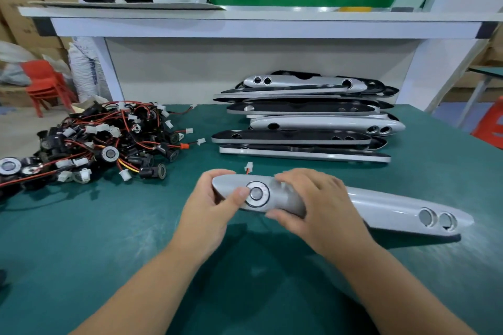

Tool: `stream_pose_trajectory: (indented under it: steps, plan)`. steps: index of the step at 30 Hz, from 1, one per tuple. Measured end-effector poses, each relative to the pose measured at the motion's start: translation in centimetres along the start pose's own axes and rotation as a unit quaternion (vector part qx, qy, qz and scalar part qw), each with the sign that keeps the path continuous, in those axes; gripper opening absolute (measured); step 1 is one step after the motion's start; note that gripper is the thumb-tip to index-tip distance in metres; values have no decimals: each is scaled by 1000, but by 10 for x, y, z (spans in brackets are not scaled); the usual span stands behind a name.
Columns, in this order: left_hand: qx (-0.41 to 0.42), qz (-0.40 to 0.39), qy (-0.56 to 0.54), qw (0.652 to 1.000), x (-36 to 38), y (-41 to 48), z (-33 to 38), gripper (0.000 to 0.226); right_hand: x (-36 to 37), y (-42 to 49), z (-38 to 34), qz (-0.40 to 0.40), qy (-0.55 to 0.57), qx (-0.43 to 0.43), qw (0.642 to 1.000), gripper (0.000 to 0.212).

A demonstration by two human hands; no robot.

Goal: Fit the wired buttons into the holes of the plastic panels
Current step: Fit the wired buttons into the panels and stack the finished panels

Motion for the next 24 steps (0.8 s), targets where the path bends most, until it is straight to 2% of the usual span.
stream_pose_trajectory:
  steps: [3,5,12,19,22,24]
  plan:
    - [-9,1,24,1000,5,-3,-1,36,8,2,-22,14,31,-12,999,38]
    - [-17,8,18,1000,1,-3,-2,33,10,3,-25,10,41,-15,999,36]
    - [-32,-7,-31,999,3,-4,-1,31,13,0,-23,-40,12,-32,999,45]
    - [-28,-20,18,999,5,-6,7,30,13,1,-21,-73,-3,-40,997,52]
    - [-33,-22,12,999,6,-6,9,37,8,8,-6,-87,28,45,995,56]
    - [-35,-23,22,999,7,-5,8,36,6,12,8,-102,-5,117,988,55]
Point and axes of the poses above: each hand's wrist, its own y-axis towards the middle knuckle, its own x-axis out of the palm, z = x × y, the point moved 4 cm from there along y, towards the middle knuckle, and after that the axes turned 6 degrees about x, right-handed, at the moved point
